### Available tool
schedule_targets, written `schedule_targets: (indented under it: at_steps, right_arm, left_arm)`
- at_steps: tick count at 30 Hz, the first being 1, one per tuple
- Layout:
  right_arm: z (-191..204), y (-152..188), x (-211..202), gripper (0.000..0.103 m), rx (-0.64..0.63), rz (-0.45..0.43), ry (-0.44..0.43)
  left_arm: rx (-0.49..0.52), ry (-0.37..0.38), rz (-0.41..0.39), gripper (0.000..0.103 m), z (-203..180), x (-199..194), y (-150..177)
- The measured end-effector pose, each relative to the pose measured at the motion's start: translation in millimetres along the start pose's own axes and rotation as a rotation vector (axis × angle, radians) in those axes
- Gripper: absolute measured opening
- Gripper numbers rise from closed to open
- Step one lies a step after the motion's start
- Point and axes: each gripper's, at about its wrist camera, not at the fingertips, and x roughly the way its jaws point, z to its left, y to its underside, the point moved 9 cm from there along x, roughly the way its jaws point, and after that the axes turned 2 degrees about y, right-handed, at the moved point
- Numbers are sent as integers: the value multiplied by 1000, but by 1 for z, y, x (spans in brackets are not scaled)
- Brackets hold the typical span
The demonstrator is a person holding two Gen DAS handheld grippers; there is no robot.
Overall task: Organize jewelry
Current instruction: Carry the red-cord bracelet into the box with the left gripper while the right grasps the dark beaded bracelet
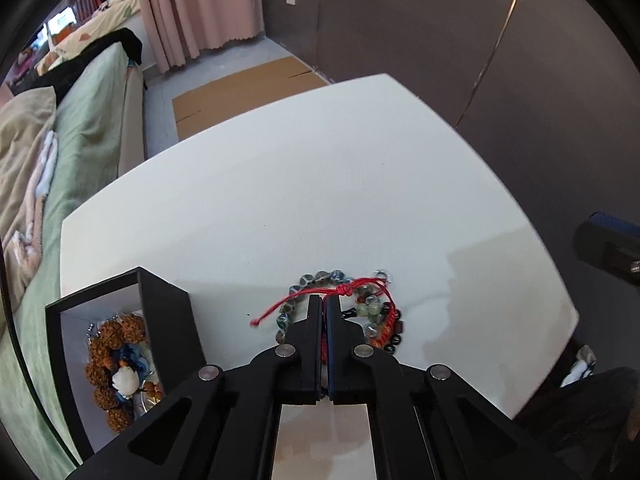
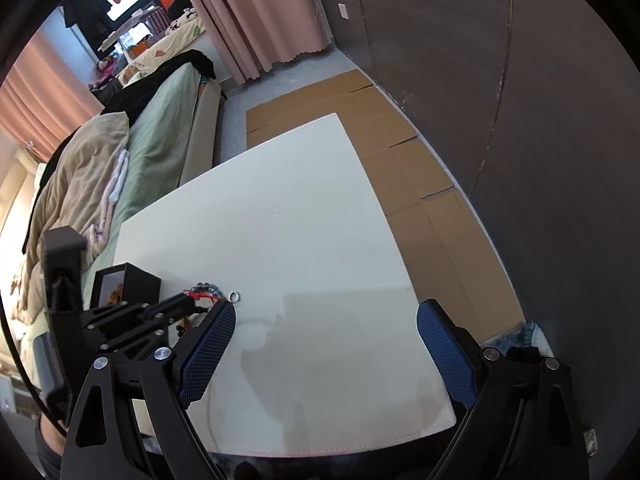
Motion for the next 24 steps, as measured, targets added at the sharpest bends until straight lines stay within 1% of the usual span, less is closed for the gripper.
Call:
schedule_targets:
  at_steps: [6,12,19,22,24]
  right_arm:
    - [7,1,2,94,-12,1,0]
    - [15,5,5,94,-31,9,6]
    - [32,9,15,93,-54,31,1]
    - [41,14,22,86,-49,58,-39]
    - [46,18,29,74,-40,89,-69]
  left_arm:
    - [-34,60,-53,1,2,-28,-4]
    - [-80,99,-101,1,12,-54,-7]
    - [-116,102,-147,1,31,-77,-5]
    - [-135,101,-159,1,42,-84,-2]
    - [-150,102,-167,1,49,-89,0]
